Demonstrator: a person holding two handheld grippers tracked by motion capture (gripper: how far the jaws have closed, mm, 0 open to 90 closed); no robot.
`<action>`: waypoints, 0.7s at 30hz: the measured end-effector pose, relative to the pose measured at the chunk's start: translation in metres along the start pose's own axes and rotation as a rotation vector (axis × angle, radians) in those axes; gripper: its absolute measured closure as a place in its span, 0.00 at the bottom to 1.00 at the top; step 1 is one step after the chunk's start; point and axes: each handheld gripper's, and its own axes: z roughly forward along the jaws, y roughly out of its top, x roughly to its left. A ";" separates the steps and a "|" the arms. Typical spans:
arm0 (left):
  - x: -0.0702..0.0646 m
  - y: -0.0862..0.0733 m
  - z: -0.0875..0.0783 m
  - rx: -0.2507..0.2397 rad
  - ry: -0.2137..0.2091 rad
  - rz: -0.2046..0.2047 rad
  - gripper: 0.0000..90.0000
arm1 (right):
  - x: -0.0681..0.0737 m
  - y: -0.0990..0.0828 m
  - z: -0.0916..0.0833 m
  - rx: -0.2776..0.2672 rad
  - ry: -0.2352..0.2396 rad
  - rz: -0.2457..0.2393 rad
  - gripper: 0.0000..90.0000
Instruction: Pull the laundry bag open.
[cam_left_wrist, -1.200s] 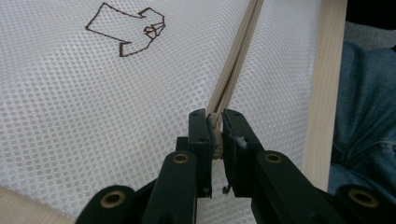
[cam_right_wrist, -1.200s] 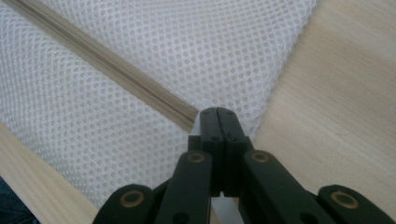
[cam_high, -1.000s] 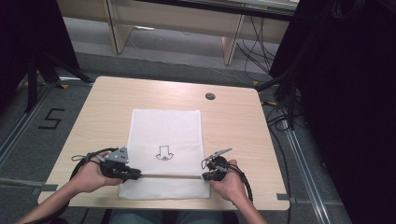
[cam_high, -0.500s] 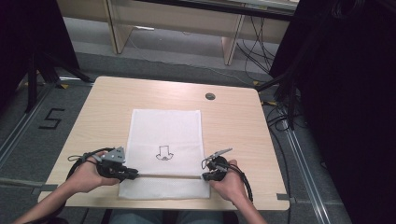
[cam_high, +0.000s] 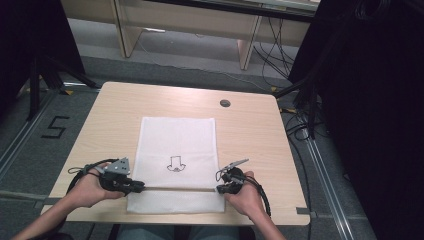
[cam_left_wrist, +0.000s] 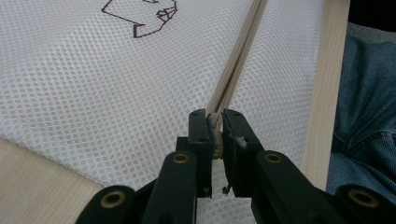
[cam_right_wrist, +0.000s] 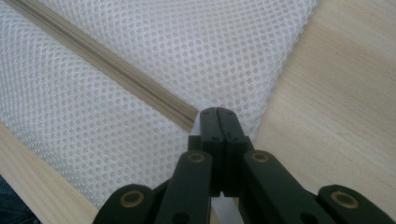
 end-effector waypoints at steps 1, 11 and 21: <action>0.000 0.000 0.000 0.004 0.004 0.006 0.91 | 0.000 0.000 0.000 0.001 0.000 0.002 1.00; 0.005 -0.009 -0.010 0.015 0.032 0.001 0.91 | 0.000 0.000 0.000 0.003 -0.001 0.002 1.00; 0.007 -0.017 -0.016 0.012 0.037 -0.026 0.91 | 0.000 0.000 0.000 0.002 0.001 0.003 1.00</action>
